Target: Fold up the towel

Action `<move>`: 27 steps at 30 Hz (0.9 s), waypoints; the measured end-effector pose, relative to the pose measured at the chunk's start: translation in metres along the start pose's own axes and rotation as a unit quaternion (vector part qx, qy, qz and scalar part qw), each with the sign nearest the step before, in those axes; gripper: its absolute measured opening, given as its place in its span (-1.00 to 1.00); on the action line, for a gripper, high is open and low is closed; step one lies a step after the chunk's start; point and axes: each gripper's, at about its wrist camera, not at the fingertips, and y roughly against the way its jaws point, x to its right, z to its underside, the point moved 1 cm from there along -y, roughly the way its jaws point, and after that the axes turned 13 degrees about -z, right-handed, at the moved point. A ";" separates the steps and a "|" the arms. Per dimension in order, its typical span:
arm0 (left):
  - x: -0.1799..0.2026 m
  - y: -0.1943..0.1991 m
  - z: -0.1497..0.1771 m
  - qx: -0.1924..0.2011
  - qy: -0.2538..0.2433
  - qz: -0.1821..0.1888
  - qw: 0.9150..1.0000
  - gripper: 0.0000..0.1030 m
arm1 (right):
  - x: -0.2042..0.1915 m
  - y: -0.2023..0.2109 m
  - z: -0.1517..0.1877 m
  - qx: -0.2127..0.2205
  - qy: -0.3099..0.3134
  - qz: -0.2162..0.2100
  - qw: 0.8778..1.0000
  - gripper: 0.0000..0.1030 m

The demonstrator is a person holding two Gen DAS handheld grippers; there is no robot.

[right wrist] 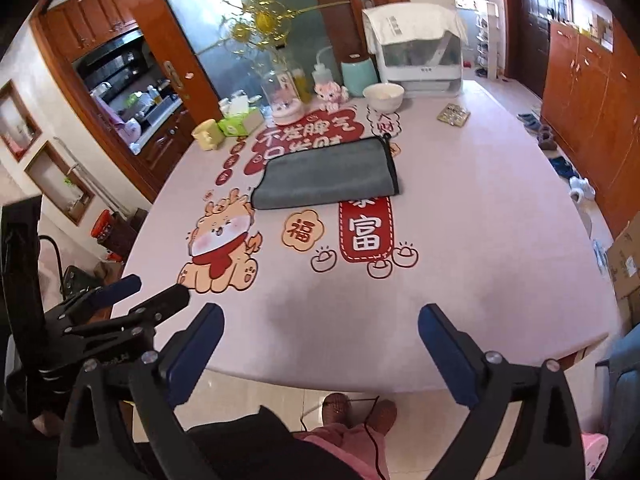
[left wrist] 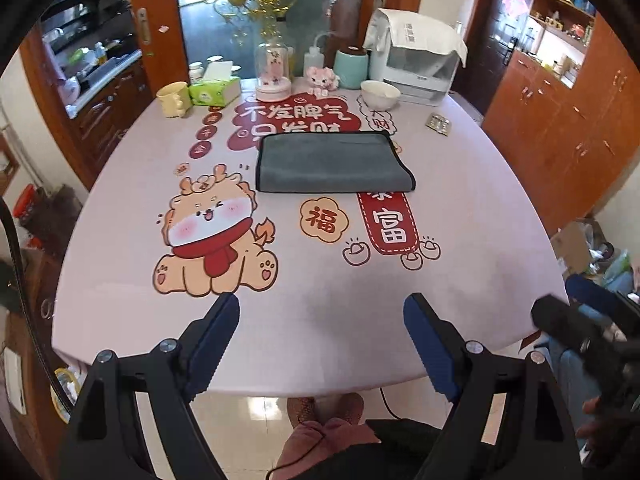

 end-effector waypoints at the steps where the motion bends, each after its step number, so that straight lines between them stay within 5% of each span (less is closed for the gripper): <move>1: 0.002 0.004 0.001 0.004 -0.001 -0.007 1.000 0.62 | -0.002 0.002 0.001 0.001 0.002 0.003 1.000 0.91; 9: -0.009 0.029 0.017 0.044 0.025 -0.050 0.997 0.62 | -0.011 0.016 0.022 0.027 -0.004 0.026 0.999 1.00; 19: -0.029 0.046 0.036 0.081 0.048 -0.082 0.992 0.63 | -0.030 0.009 0.041 0.018 0.011 -0.003 1.000 1.00; 27: -0.035 0.051 0.039 0.087 0.049 -0.069 0.993 0.99 | -0.039 0.005 0.043 0.017 0.018 -0.005 1.000 1.00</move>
